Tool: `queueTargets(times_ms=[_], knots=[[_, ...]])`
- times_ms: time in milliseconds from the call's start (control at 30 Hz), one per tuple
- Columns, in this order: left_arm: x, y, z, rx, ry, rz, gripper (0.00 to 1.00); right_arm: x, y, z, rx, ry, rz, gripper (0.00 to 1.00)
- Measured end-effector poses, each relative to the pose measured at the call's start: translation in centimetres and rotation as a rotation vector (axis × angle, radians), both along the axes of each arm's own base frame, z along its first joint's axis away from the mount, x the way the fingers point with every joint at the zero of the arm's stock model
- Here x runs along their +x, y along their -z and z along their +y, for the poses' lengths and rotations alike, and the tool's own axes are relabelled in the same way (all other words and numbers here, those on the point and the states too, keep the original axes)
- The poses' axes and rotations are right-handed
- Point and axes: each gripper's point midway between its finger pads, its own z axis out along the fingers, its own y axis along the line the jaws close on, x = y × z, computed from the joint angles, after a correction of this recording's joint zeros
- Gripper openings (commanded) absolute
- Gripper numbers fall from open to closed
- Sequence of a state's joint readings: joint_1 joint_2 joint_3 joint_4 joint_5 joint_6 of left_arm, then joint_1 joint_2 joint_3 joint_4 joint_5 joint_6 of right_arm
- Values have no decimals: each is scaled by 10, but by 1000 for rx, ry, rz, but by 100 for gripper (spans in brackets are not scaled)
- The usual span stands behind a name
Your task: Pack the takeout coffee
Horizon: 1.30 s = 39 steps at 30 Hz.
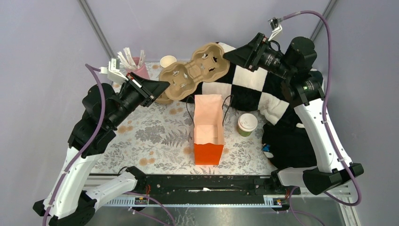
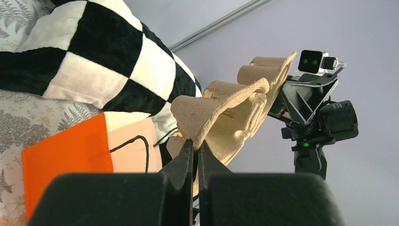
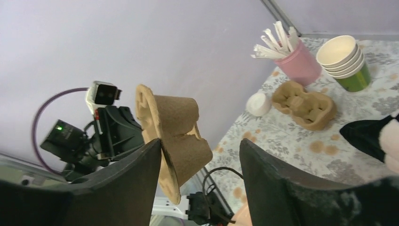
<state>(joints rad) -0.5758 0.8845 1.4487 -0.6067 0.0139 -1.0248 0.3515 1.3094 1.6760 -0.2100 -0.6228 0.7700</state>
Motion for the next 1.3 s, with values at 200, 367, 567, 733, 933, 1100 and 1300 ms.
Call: queueTargets(times_ms=[200, 367, 567, 733, 933, 1100, 1300], knots=[[2, 11, 3, 25, -21, 36, 0, -2, -13, 0, 88, -65, -6, 45], [4, 11, 3, 30, -25, 42, 0, -11, -22, 4, 141, -134, -18, 55], [5, 11, 2, 34, -26, 46, 0, -7, -11, 10, 151, -178, 14, 45], [6, 12, 1, 39, -25, 49, 0, -3, -1, 14, 151, -196, 52, 31], [9, 14, 0, 44, -25, 57, 3, -6, -7, 15, 167, -226, 36, 0], [9, 19, 2, 70, -37, 83, 72, -2, -2, 13, 148, -184, 38, 0], [14, 49, 6, 159, -65, 197, 88, 16, 6, -16, -14, 87, 23, 0]])
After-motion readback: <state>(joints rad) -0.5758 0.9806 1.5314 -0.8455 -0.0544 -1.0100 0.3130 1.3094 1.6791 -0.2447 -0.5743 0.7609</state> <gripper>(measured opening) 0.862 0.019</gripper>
